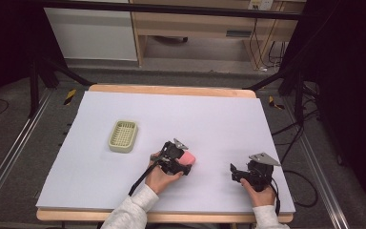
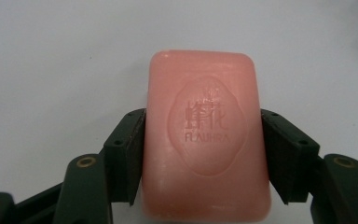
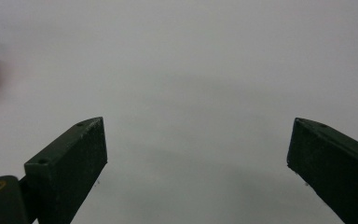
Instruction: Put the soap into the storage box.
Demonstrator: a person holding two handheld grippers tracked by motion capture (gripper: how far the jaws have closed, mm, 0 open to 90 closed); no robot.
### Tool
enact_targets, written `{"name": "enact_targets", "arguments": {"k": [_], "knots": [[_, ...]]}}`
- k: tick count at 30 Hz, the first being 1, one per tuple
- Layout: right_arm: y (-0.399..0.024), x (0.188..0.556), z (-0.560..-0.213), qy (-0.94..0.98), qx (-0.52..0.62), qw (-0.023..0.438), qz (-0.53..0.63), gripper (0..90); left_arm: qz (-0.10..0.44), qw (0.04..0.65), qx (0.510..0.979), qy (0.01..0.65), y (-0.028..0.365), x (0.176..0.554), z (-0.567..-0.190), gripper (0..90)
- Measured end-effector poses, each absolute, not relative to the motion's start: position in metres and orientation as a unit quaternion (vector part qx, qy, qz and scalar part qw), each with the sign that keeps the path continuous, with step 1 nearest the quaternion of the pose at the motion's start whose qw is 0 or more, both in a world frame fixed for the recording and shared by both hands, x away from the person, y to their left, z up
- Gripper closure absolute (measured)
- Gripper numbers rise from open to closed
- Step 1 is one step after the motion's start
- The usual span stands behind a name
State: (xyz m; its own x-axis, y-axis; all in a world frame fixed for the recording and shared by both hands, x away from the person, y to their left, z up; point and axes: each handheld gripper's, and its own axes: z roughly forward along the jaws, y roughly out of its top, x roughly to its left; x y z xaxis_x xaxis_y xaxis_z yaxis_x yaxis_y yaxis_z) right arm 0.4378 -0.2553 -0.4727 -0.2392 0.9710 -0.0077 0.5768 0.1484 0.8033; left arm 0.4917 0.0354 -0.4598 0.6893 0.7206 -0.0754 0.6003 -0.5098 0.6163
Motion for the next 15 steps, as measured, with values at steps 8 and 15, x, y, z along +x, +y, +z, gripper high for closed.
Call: {"name": "enact_targets", "arguments": {"k": [8,15], "knots": [[-0.255,0.438,-0.473,0.704,0.549,0.281,0.352,5.1,0.099,0.323,0.862,0.377,0.045,0.487,-0.447,37.1],[-0.256,0.438,-0.472,0.703,0.549,0.282,0.353,5.1,0.104,0.330,0.860,0.376,0.058,0.485,-0.437,37.1]]}}
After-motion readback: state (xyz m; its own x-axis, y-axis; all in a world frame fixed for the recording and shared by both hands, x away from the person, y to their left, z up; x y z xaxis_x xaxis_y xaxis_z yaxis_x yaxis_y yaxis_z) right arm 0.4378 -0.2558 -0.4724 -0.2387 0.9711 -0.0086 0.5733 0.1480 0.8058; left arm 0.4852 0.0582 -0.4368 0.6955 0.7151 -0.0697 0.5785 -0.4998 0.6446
